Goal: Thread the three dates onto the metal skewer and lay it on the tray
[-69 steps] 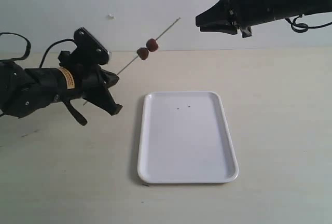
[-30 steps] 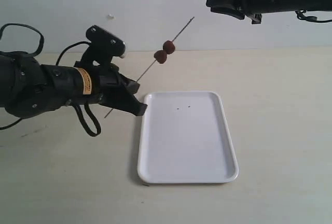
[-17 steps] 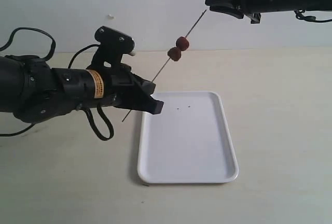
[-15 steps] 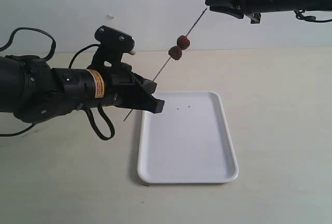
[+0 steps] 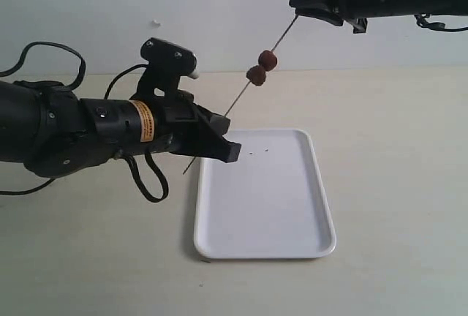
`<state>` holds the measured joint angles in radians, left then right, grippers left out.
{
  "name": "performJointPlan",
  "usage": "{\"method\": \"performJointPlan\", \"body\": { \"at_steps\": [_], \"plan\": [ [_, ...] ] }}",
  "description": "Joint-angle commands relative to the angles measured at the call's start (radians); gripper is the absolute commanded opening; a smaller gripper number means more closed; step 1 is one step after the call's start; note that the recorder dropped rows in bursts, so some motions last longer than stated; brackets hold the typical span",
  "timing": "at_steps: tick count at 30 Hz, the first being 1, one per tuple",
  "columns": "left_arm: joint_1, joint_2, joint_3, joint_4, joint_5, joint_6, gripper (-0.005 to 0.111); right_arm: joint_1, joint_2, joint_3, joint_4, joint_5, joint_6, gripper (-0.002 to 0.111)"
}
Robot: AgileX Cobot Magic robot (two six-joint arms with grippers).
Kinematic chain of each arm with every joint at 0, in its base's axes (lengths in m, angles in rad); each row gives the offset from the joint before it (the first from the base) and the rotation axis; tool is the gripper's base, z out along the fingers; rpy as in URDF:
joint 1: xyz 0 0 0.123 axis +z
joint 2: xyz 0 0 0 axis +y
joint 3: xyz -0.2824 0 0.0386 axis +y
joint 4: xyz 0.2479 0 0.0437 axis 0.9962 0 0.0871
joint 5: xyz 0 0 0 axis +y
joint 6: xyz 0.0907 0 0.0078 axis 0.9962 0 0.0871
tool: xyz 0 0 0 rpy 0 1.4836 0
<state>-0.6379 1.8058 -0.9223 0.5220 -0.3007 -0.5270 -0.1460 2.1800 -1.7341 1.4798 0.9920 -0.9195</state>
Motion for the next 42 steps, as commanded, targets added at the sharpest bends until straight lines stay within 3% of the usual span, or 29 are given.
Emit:
{"method": "performJointPlan", "body": {
  "at_steps": [1,13,42],
  "plan": [
    [-0.004,-0.008,0.002,-0.006,-0.032,-0.008,0.000,0.001,-0.002,0.002,0.041,0.032,0.016,0.023],
    [-0.004,-0.008,0.002,-0.059,-0.065,-0.029,0.000,0.001,-0.002,0.002,0.050,0.014,0.210,0.023],
    [-0.012,-0.008,0.002,-0.086,-0.090,-0.036,0.000,0.001,-0.002,0.002,0.089,0.060,0.208,0.023]
  ]
}}
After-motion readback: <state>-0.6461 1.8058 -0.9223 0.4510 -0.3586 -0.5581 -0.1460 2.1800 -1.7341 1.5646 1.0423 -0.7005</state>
